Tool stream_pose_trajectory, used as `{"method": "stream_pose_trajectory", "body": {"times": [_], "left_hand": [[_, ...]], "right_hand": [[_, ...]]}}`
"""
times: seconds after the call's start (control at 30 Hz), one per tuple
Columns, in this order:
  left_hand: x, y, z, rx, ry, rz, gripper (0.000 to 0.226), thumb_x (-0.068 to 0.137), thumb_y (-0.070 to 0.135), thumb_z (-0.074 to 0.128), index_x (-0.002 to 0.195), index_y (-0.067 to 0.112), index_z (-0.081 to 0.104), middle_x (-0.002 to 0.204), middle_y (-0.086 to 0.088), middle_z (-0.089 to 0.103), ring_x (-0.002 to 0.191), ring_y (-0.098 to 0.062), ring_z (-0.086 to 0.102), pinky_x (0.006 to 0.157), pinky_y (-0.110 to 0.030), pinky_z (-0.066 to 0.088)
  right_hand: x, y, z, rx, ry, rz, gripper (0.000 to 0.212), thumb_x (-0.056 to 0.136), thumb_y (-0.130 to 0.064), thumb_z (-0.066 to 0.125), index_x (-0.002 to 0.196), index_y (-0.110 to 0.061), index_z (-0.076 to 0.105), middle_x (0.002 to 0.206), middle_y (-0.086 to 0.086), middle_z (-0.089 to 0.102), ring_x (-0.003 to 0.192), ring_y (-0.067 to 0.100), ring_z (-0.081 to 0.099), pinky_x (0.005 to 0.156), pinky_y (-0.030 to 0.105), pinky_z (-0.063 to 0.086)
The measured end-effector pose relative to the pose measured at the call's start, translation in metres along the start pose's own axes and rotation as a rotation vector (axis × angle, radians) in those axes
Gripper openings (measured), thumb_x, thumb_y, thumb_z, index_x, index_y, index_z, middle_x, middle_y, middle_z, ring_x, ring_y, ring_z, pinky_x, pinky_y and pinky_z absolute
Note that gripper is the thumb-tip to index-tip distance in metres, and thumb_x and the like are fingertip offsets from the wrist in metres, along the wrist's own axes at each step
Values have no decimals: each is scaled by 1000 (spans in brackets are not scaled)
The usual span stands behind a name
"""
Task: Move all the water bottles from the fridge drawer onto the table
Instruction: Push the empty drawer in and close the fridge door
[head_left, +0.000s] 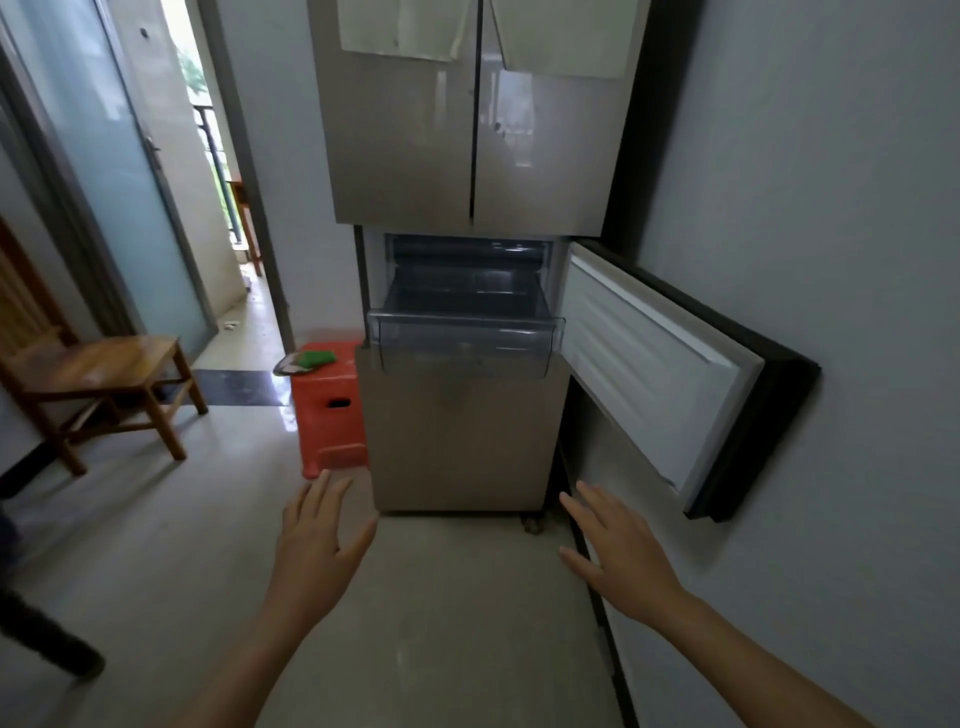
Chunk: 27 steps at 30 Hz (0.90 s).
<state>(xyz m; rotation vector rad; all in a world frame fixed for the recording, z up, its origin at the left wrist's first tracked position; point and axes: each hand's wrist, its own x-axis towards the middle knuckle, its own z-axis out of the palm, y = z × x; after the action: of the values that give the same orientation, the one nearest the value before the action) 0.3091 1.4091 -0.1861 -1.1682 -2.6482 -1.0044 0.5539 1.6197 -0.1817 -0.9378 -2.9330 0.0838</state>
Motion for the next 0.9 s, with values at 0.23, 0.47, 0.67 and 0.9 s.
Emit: {"method": "stream_pose_trajectory", "body": {"times": [0.23,0.47,0.67,0.9], "left_hand": [[119,-18,45,-49,27,-15,60,80,40,60,124,-1,53,135,-23,46,128,-43,34,104,-52,29],[230,-37,82,22,21,17,59,84,36,61,130,2,48,142,-19,40,135,-37,29,108,-48,26],[280,-43,132,94,-37,47,83,77,62,31,140,9,36,150,-12,28,141,-30,18,111,-44,23],[353,-34,186,238,-2,59,72,83,41,58,141,7,32,149,-17,27,138,-32,23,105,-44,29]], "right_hand": [[123,31,-9,46,96,-59,113,59,-84,-21,146,-24,20,152,-5,8,143,18,6,114,37,13],[231,37,-3,47,123,-29,104,71,-80,-13,143,-20,32,151,5,25,140,26,25,109,40,24],[293,59,28,115,101,-40,106,69,-81,-14,144,-20,28,152,2,16,142,25,14,111,37,11],[392,94,42,-8,179,-8,57,79,-46,44,123,-13,54,124,13,60,112,30,59,85,39,47]]}}
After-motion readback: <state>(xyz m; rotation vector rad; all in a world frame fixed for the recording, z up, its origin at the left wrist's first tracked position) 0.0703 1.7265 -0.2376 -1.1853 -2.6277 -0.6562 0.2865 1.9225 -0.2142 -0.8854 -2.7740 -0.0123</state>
